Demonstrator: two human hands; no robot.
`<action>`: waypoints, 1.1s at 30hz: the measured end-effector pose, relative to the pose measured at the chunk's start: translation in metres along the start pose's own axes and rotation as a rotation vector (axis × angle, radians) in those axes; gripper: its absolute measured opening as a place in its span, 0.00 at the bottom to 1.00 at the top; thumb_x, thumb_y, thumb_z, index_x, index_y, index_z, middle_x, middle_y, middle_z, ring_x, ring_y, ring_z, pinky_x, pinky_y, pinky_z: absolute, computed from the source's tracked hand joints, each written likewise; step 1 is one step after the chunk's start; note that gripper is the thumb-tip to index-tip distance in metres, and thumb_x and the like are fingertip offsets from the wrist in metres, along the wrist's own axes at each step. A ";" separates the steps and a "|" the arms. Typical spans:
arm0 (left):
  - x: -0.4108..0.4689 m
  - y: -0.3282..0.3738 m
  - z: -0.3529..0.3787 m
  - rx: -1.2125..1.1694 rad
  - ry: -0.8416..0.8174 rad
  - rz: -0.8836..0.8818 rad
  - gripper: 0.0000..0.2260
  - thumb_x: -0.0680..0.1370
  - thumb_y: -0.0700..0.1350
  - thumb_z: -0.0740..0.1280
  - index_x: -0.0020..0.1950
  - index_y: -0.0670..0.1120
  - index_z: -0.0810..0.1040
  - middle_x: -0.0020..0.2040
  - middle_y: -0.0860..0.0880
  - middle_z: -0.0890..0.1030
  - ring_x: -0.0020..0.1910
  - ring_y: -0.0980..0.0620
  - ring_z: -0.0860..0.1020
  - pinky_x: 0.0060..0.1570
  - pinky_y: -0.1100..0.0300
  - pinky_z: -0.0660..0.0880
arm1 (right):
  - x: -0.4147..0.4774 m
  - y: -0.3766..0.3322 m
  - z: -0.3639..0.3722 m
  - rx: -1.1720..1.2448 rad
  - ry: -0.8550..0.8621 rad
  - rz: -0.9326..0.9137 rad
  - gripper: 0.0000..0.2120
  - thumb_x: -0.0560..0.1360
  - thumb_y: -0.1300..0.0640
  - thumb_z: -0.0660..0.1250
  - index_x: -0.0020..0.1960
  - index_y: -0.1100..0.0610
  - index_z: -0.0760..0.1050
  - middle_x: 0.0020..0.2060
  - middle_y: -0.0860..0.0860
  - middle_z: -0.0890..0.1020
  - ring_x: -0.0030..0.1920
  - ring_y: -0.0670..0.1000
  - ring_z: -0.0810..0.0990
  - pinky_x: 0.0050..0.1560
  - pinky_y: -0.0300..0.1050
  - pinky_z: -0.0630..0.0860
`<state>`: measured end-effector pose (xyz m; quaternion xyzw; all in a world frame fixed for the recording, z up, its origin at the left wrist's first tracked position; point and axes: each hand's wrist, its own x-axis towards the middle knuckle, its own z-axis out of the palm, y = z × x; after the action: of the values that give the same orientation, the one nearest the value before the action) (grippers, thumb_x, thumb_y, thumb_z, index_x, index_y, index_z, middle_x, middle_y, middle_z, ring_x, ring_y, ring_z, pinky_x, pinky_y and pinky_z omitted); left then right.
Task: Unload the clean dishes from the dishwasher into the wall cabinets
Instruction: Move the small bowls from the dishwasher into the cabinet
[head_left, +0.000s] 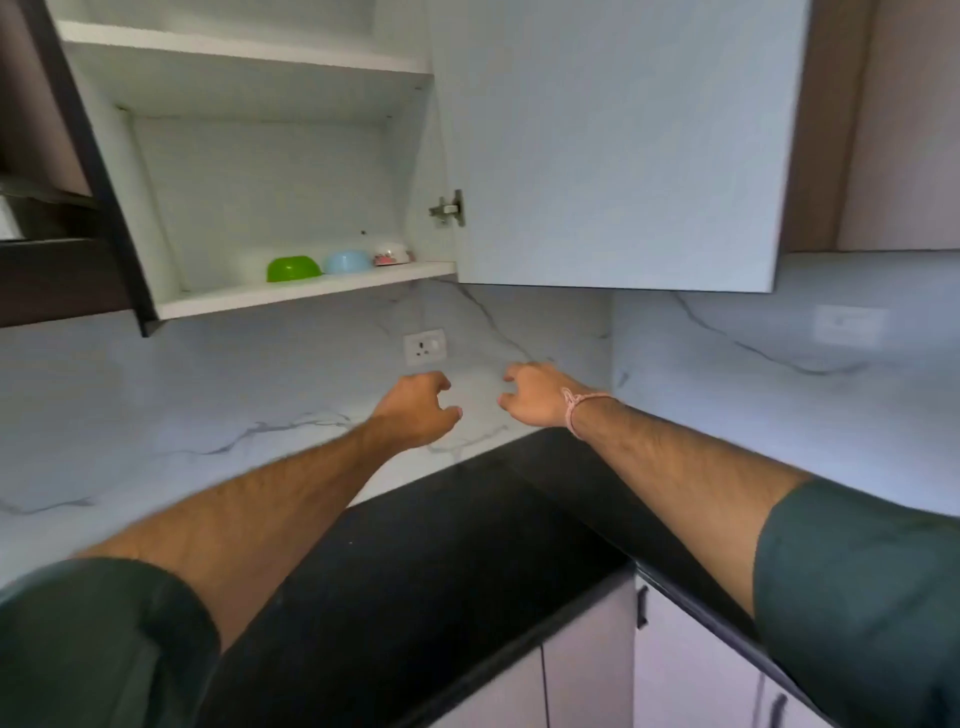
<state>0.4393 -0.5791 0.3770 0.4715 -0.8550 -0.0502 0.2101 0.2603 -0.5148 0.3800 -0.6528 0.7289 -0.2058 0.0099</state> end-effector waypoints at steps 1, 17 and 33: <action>-0.013 0.009 0.010 -0.013 -0.029 0.019 0.24 0.77 0.53 0.68 0.71 0.46 0.71 0.69 0.46 0.74 0.66 0.46 0.74 0.65 0.51 0.73 | -0.022 0.009 0.003 0.007 -0.004 0.041 0.24 0.78 0.51 0.61 0.72 0.58 0.67 0.69 0.57 0.72 0.66 0.59 0.73 0.66 0.53 0.71; -0.245 0.207 0.214 -0.142 -0.512 0.378 0.22 0.77 0.52 0.70 0.69 0.46 0.73 0.67 0.46 0.76 0.64 0.45 0.75 0.64 0.51 0.73 | -0.413 0.155 0.071 0.050 -0.093 0.667 0.22 0.78 0.53 0.64 0.70 0.59 0.68 0.67 0.57 0.74 0.65 0.59 0.73 0.65 0.51 0.71; -0.520 0.394 0.494 -0.097 -1.030 0.680 0.17 0.76 0.49 0.68 0.63 0.46 0.75 0.60 0.47 0.80 0.57 0.48 0.78 0.51 0.57 0.75 | -0.792 0.346 0.209 0.247 -0.267 1.177 0.21 0.76 0.56 0.62 0.68 0.58 0.69 0.64 0.57 0.75 0.60 0.57 0.75 0.58 0.52 0.74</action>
<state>0.1715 0.0127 -0.1211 0.0779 -0.9457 -0.2404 -0.2044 0.1087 0.2035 -0.1209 -0.1551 0.9303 -0.1651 0.2885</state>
